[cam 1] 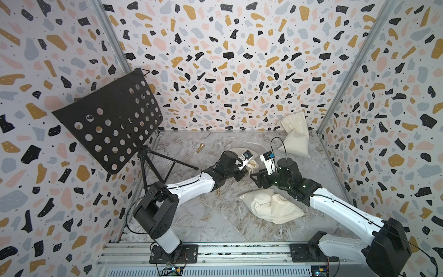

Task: Close the soil bag
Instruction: Adjust the soil bag at the center of the board.

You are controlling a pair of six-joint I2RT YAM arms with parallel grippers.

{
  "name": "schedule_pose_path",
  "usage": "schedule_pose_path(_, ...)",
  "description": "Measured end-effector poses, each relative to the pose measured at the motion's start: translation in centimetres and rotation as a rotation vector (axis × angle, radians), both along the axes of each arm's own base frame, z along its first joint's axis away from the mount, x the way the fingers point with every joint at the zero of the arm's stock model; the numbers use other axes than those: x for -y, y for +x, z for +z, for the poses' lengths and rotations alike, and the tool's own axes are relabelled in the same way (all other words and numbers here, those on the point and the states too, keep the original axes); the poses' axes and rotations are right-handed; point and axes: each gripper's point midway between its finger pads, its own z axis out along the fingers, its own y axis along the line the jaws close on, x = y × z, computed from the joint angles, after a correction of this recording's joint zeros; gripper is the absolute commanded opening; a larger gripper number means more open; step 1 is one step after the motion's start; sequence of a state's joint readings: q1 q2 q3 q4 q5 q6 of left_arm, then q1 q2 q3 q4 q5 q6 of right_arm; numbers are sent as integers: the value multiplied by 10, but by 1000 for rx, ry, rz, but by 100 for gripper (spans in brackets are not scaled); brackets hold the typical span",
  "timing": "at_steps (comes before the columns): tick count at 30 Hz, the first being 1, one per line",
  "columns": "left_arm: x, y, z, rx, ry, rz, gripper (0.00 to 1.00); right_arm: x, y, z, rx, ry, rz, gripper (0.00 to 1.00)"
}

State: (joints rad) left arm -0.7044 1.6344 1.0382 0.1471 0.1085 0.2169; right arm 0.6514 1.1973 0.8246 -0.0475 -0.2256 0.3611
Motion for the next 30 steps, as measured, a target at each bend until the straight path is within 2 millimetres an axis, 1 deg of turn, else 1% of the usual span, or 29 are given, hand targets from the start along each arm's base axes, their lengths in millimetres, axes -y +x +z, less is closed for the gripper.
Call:
schedule_pose_path(3, 2, -1, 1, -3, -10, -7, 0, -7, 7, -2, -23, 19, -10, 72)
schedule_pose_path(4, 2, -1, 1, -4, -12, -5, 0, -9, 9, -2, -30, 25, -12, 71)
schedule_pose_path(5, 1, 1, 2, -3, -17, 0, 0, -10, 10, -2, -36, 31, -15, 67)
schedule_pose_path(6, 0, 2, 3, -3, -20, 5, 0, -11, 11, -2, -42, 34, -19, 62)
schedule_pose_path(7, 0, 2, 3, -4, -22, 6, 0, -11, 12, -3, -47, 35, -22, 55)
schedule_pose_path(10, 2, -1, 2, -8, -25, -1, 0, -13, 18, -2, -50, 34, -39, 37)
schedule_pose_path(15, 1, -3, 0, -14, -24, 0, 0, -8, 23, -3, -42, 11, -70, 3)
schedule_pose_path(16, 1, -2, 1, -13, -23, 3, 0, -6, 22, -5, -41, -1, -74, 0)
schedule_pose_path(19, -4, -1, 4, 2, -19, 36, 0, 3, 22, -5, -25, -41, -99, 0)
schedule_pose_path(23, -5, -4, 16, 35, -18, 70, 0, 15, 18, 8, 42, -91, -111, 0)
schedule_pose_path(26, -4, -7, 31, 67, -37, 87, 2, 23, 17, 29, 116, -125, -109, 0)
schedule_pose_path(28, -7, -8, 46, 86, -65, 100, 4, 24, 17, 48, 168, -145, -92, 0)
schedule_pose_path(30, -12, -7, 65, 104, -103, 117, 8, 22, 19, 75, 220, -161, -67, 0)
